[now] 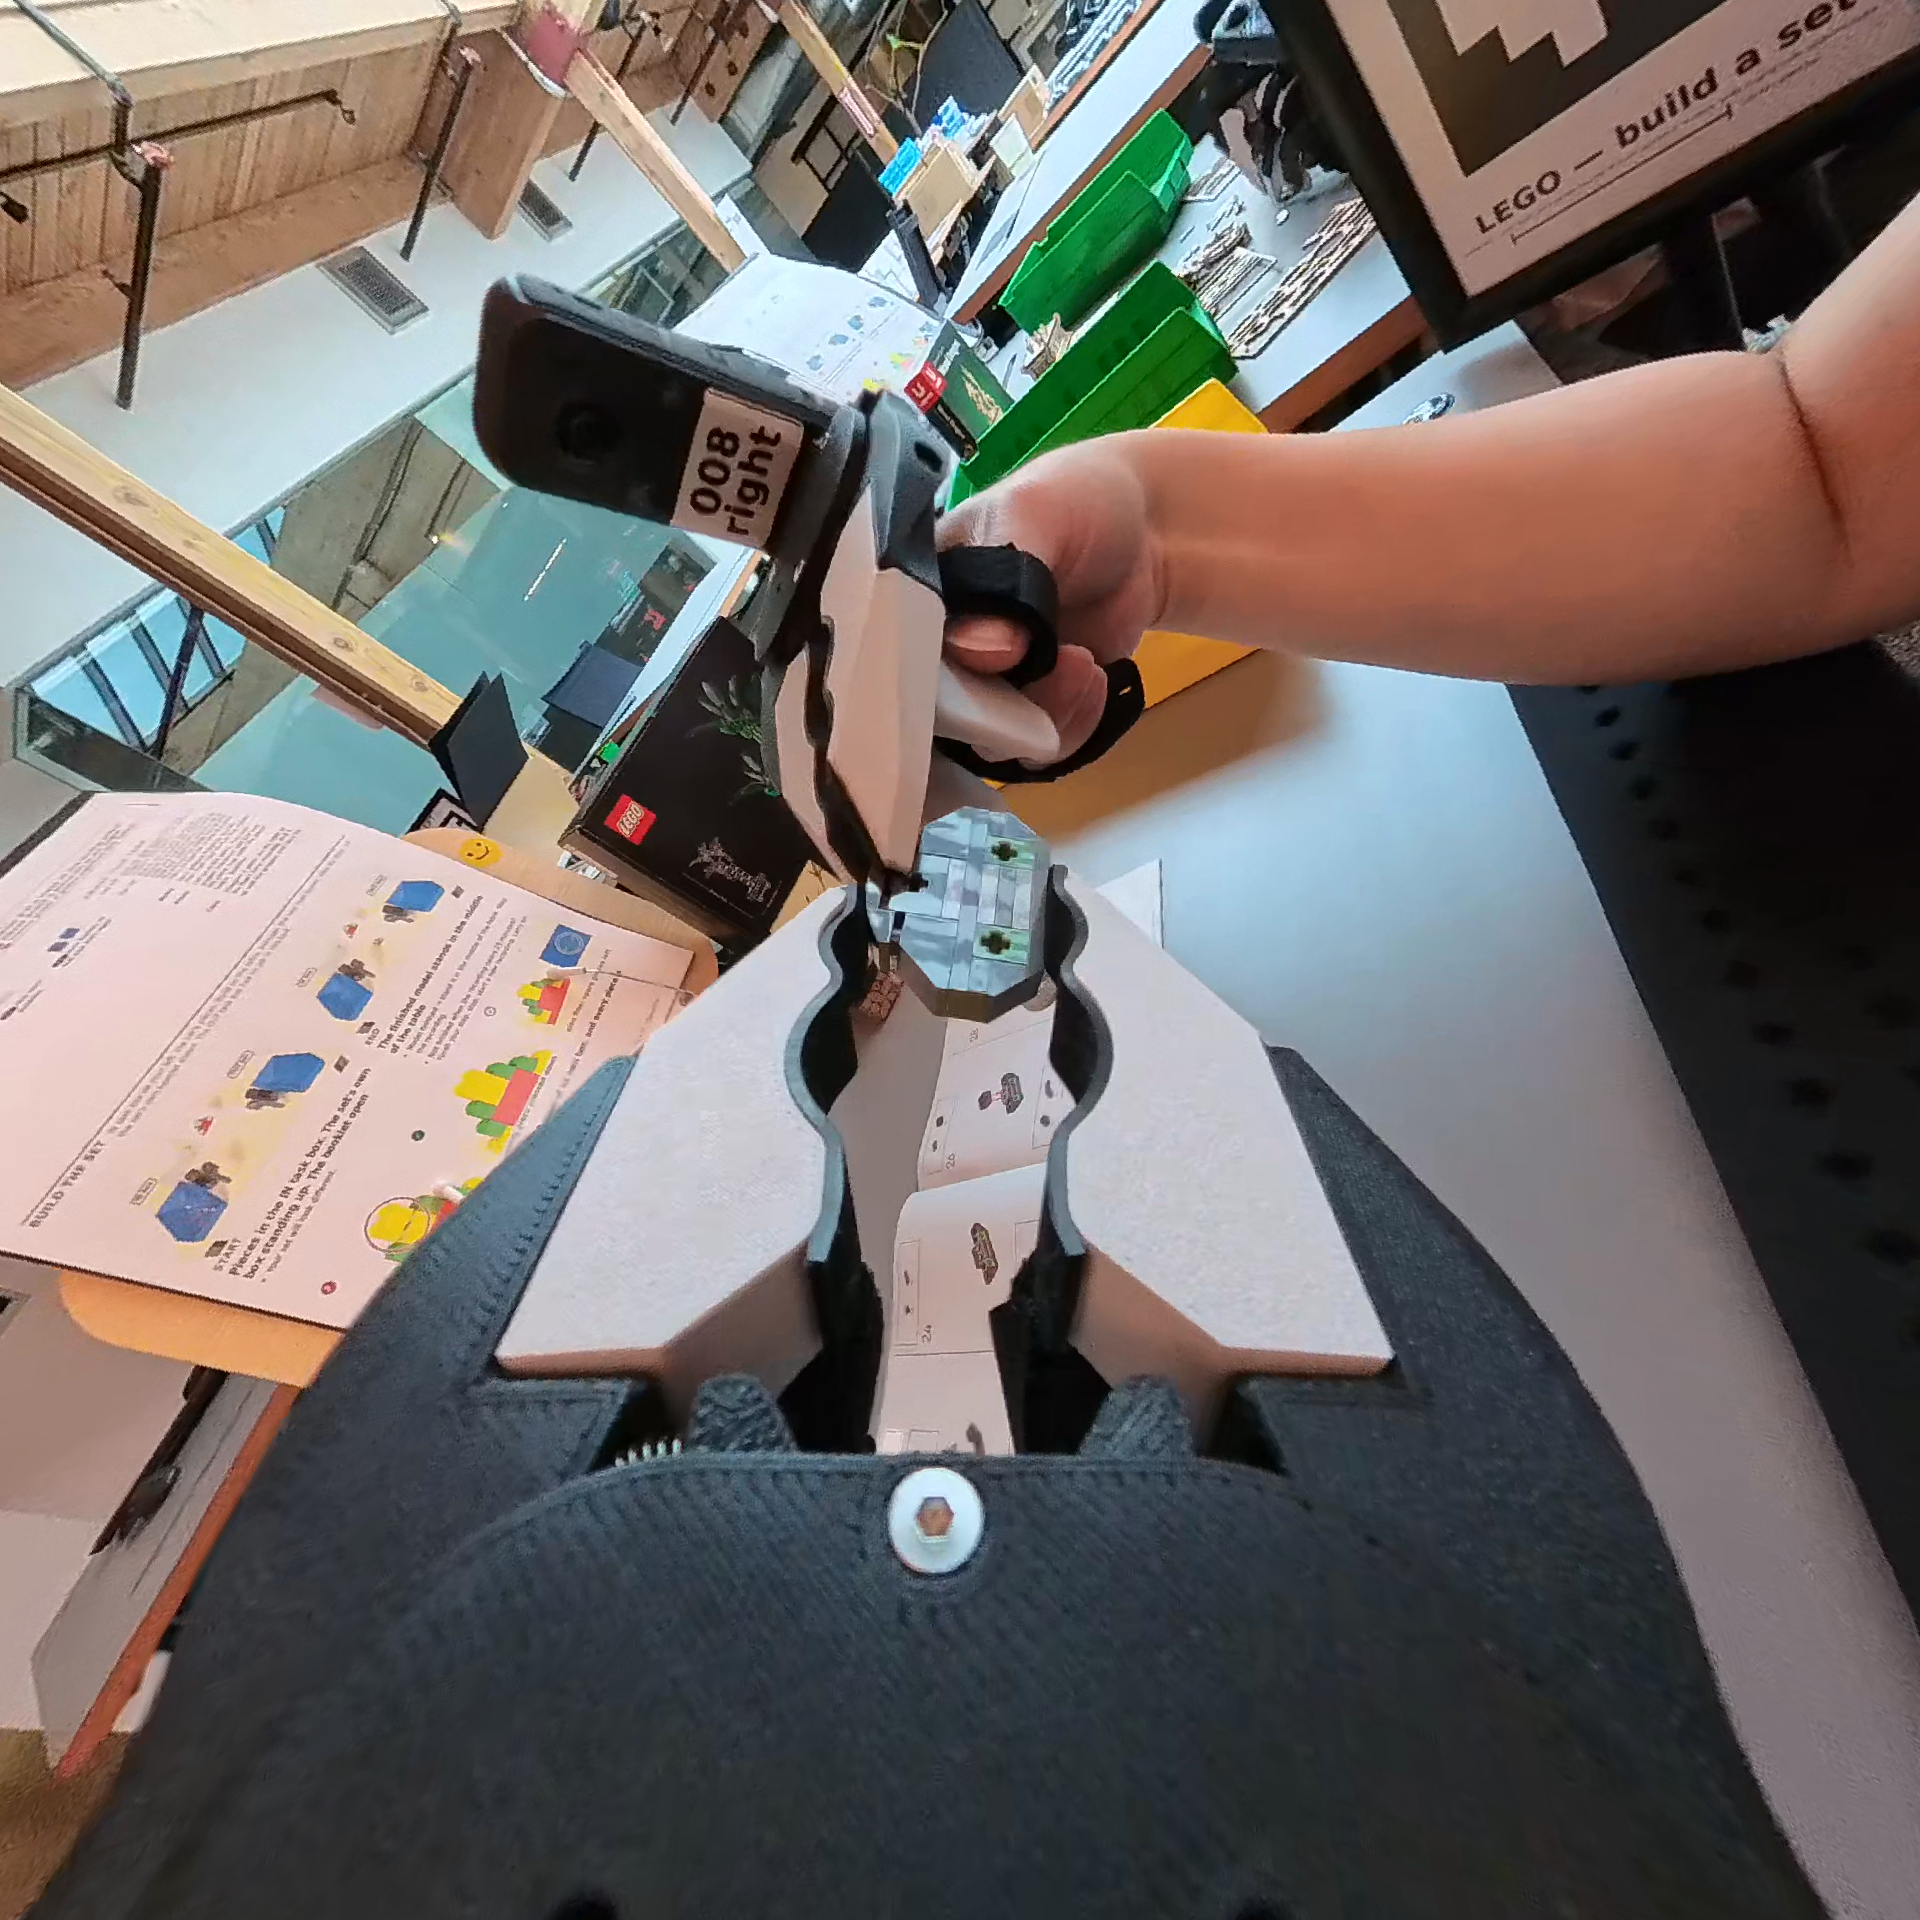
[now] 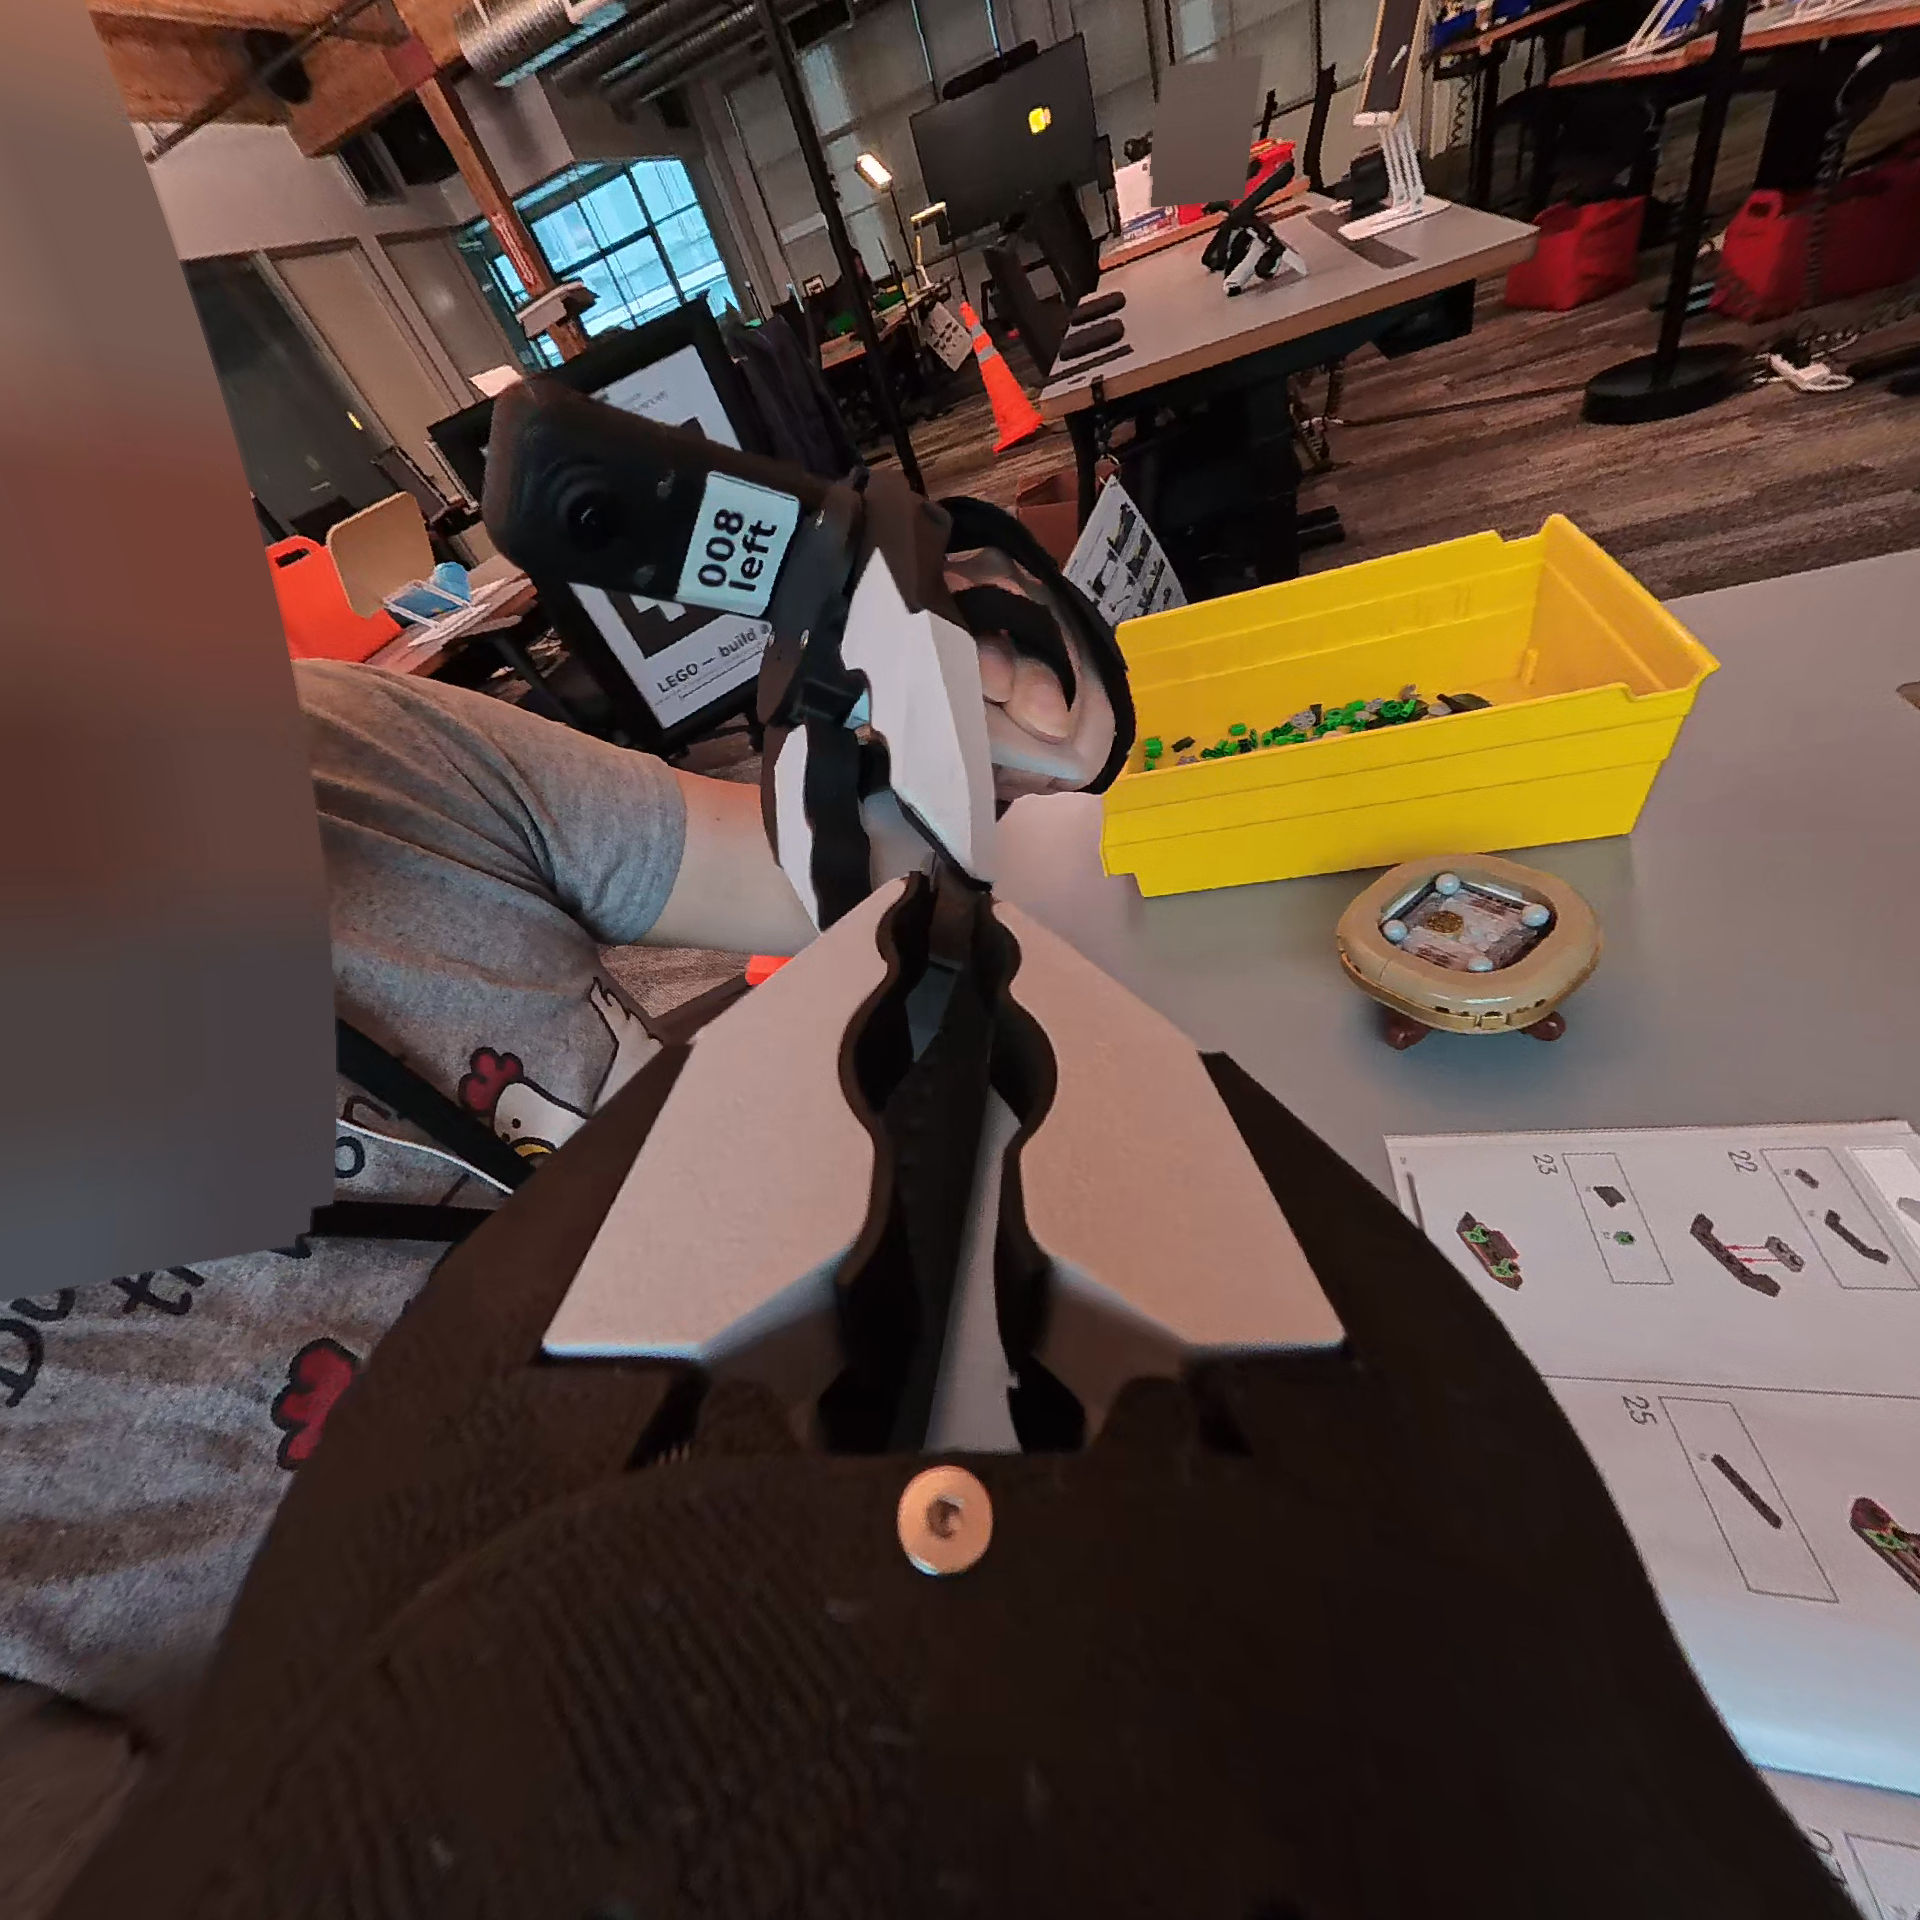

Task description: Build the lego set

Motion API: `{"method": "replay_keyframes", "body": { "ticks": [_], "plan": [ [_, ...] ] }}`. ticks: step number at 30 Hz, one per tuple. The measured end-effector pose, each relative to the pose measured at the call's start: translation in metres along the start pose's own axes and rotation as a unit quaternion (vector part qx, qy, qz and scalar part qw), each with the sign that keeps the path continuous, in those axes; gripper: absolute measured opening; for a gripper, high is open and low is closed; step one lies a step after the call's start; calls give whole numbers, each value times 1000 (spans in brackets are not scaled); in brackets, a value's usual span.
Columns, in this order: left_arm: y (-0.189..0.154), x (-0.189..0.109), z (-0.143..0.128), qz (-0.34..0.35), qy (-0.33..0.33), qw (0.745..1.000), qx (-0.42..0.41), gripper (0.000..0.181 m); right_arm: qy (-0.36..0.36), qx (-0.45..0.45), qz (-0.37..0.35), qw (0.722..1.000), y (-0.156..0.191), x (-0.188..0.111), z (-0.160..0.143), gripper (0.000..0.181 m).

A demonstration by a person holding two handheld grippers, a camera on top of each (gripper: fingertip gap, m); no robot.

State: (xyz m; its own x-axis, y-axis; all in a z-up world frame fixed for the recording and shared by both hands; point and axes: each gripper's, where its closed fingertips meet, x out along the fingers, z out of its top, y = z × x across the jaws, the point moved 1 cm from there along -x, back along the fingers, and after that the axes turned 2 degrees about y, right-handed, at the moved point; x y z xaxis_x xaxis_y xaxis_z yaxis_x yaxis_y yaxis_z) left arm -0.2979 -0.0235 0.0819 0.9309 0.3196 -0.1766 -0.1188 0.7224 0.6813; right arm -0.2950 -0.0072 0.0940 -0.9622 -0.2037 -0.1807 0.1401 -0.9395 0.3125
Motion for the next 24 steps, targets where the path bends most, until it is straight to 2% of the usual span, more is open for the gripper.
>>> {"method": "replay_keyframes", "body": {
  "ticks": [2, 3, 4, 7, 11, 12, 15, 24],
  "plan": [
    [0, 1, 3, 4, -5, 1000, 1, 32, -9, -25, 10, 1000, 4, -3, 3, 12],
    [2, 1, 4, 9, -5, 1000, -1, 32, -16, -58, 1, 998, 4, -6, 5, 35],
    [4, 0, 5, 10, -8, 1000, -3, 32, -23, -106, -12, 994, 5, -9, 7, 49],
    [8, -6, 9, 8, -27, 999, -28, 32, -30, -263, -85, 961, 9, -18, 10, 46],
    [13, -10, 9, 17, -30, 999, -35, 32, 10, -427, -157, 891, 20, -5, 6, 47],
    [13, -10, 10, 17, -29, 999, -34, 32, 22, -441, -180, 879, 16, -2, 6, 48],
    [13, -11, 12, 24, -25, 999, -24, 32, 36, -463, -195, 864, 16, 4, 5, 37],
    [9, -14, 17, 4, -36, 999, -37, 32, 30, -474, -182, 861, 23, 6, 5, 34]
  ]
}}
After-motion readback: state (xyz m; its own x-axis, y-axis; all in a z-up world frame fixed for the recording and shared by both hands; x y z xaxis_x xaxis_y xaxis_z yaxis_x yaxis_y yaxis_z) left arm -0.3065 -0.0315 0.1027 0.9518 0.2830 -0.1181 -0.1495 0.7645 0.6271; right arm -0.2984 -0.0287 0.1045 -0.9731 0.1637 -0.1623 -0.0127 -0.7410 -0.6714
